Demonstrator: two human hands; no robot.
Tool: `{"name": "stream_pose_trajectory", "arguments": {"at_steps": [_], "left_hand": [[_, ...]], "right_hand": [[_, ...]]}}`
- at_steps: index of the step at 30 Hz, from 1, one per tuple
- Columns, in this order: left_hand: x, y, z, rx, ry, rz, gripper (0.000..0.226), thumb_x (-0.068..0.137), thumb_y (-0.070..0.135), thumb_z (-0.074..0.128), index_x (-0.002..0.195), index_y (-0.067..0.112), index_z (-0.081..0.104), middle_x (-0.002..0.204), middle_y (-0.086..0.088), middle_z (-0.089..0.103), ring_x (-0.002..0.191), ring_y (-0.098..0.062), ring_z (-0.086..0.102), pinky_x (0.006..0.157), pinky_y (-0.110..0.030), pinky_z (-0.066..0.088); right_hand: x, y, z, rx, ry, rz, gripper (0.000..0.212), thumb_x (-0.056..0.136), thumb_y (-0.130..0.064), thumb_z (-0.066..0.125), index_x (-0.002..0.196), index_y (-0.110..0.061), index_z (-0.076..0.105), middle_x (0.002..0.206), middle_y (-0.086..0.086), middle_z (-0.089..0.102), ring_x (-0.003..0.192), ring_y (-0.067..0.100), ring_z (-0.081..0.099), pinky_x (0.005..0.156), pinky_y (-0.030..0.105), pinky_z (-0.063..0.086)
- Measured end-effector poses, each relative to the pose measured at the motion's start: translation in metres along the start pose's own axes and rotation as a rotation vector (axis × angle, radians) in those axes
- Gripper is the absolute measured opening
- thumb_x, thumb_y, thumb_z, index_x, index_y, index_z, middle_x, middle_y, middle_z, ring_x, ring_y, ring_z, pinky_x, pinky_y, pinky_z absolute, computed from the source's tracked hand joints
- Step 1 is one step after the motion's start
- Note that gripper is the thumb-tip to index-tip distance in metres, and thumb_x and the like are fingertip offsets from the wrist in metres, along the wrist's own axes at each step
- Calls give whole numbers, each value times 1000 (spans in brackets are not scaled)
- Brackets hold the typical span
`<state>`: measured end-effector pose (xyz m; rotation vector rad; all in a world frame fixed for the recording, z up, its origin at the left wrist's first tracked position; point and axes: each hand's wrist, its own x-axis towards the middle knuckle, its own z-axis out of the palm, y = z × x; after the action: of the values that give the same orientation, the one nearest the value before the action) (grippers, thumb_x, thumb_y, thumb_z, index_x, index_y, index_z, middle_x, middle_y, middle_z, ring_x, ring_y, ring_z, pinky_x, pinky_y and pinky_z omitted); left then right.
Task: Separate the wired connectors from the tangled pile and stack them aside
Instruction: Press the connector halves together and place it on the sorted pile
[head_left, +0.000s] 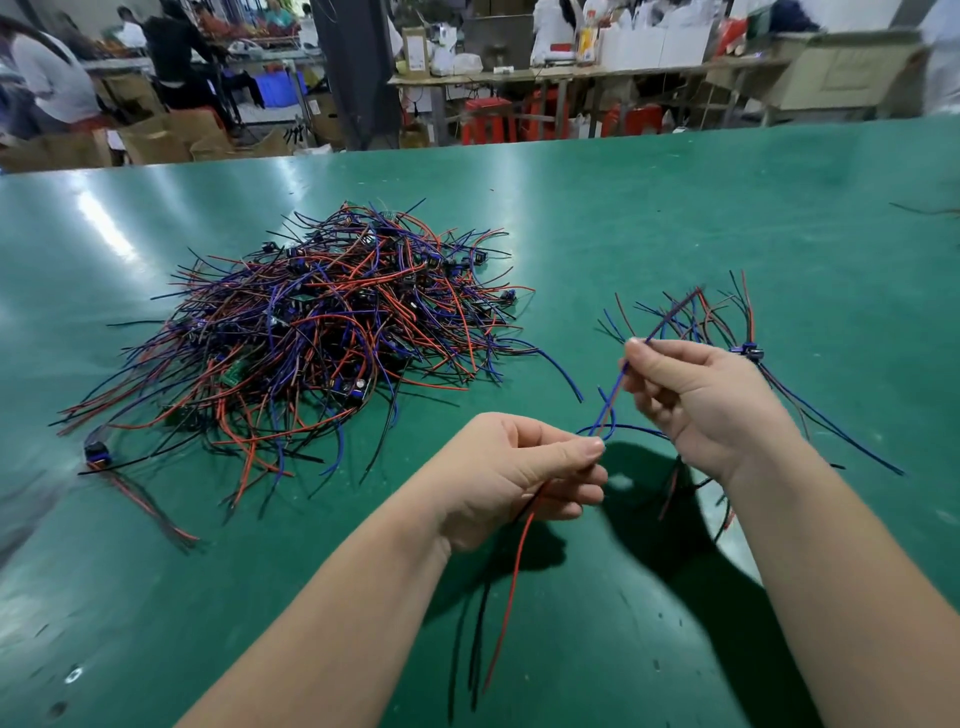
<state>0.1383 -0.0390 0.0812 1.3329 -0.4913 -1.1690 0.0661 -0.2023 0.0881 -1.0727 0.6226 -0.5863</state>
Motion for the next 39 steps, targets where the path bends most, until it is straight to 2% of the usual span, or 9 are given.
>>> {"name": "stream_pose_trajectory", "arguments": {"at_steps": [9,13,16,20,22,24,28,35,39], "left_hand": [[0,-8,2,117,-58,-13,9,82,13,71,73,11,72,79,-9,72,68,-15,69,63,-25,57],[0,-7,4,222,4,53,8,76,26,76,72,20,75,72,2,65,61,-5,56,55,-17,45],[-1,-6,4,128,-66,47,16,65,39,72,72,24,75,70,4,56,56,-5,42,54,-20,32],[1,1,1,-302,-138,91,22,67,38,67,76,21,76,66,5,55,55,-5,53,53,-16,45],[2,6,-1,-459,-104,148,21,61,36,70,73,19,73,67,2,58,55,-6,59,56,-18,51],[4,10,-4,-563,-47,179,21,60,30,71,74,16,64,65,1,62,55,-8,63,58,-18,54],[5,12,-6,-644,103,217,32,56,23,74,81,17,55,63,0,67,56,-9,66,58,-19,56],[10,0,-1,-314,301,361,28,55,29,77,77,19,62,76,1,71,54,-7,63,54,-19,52],[9,-4,-2,-144,186,400,21,75,5,72,84,22,77,82,4,73,67,-5,61,63,-16,50]], "right_hand": [[9,-10,-20,128,234,-72,17,80,-10,73,75,-10,57,51,1,64,47,8,64,39,13,43],[12,-12,-23,113,266,-91,22,84,-16,70,73,-14,51,48,-2,57,41,6,58,35,12,36],[10,-11,-19,92,137,1,26,93,-34,58,76,-15,54,45,-5,55,38,5,54,34,11,36],[3,-7,-8,-23,-84,157,44,100,-45,33,92,-11,61,58,3,68,52,11,67,41,14,47],[-3,-2,-3,-127,-204,159,24,95,-26,51,101,-4,60,65,10,69,54,16,67,45,18,50],[-8,5,2,-196,-331,147,32,74,-11,68,104,-2,62,71,12,68,55,17,65,48,18,50],[-16,14,15,-149,-464,14,34,56,-12,78,89,-13,72,69,6,64,56,14,61,55,17,49],[-22,23,31,111,-330,-3,7,58,-16,72,64,-13,72,62,2,66,51,7,59,50,14,46],[-16,17,28,210,-229,50,14,63,-13,66,76,-9,66,61,1,66,52,6,60,52,15,48]]}}
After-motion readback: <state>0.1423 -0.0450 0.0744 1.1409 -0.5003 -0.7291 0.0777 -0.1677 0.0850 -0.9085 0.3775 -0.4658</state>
